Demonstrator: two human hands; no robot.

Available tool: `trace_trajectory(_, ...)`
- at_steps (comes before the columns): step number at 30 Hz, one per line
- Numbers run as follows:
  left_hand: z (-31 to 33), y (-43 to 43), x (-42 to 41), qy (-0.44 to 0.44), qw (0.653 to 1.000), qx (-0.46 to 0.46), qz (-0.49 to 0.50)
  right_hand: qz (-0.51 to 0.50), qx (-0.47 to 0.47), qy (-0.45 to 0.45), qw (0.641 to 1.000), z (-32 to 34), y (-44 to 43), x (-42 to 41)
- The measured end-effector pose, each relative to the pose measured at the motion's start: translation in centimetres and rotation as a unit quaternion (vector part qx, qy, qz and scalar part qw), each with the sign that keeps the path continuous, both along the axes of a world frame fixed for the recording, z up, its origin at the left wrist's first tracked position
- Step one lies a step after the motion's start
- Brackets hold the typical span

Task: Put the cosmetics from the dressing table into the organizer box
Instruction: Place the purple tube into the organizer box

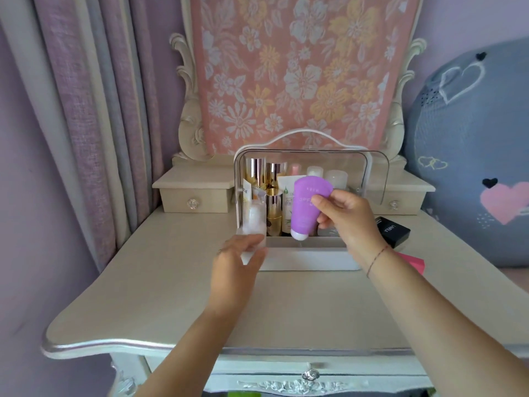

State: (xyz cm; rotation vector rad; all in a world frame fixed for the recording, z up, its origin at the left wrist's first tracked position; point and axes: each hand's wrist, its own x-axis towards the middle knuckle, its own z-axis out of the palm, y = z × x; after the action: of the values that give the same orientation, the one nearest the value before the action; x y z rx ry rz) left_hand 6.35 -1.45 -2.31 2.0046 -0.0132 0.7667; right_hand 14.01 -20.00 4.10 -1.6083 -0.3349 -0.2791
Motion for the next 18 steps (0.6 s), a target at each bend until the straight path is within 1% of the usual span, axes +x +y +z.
trace_trajectory(4, -1.0, 0.8, 0.6, 0.009, 0.999, 0.044, 0.019, 0.010, -0.042, 0.014, 0.999, -0.8, 1.8, 1.2)
trace_trajectory(8, -1.2, 0.8, 0.9, 0.001, 0.998, 0.051, 0.022, 0.040, -0.088, 0.034, 0.995, -2.6, 2.8, 1.7)
trace_trajectory(12, -1.2, 0.9, 0.9, -0.007, 0.998, 0.054, 0.019, 0.035, -0.087, 0.056, 0.994, -3.5, 3.0, 1.9)
trace_trajectory(18, -1.3, 0.9, 1.0, -0.007, 0.998, 0.052, 0.018, 0.038, -0.112, 0.055, 0.991, -3.2, 2.9, 1.9)
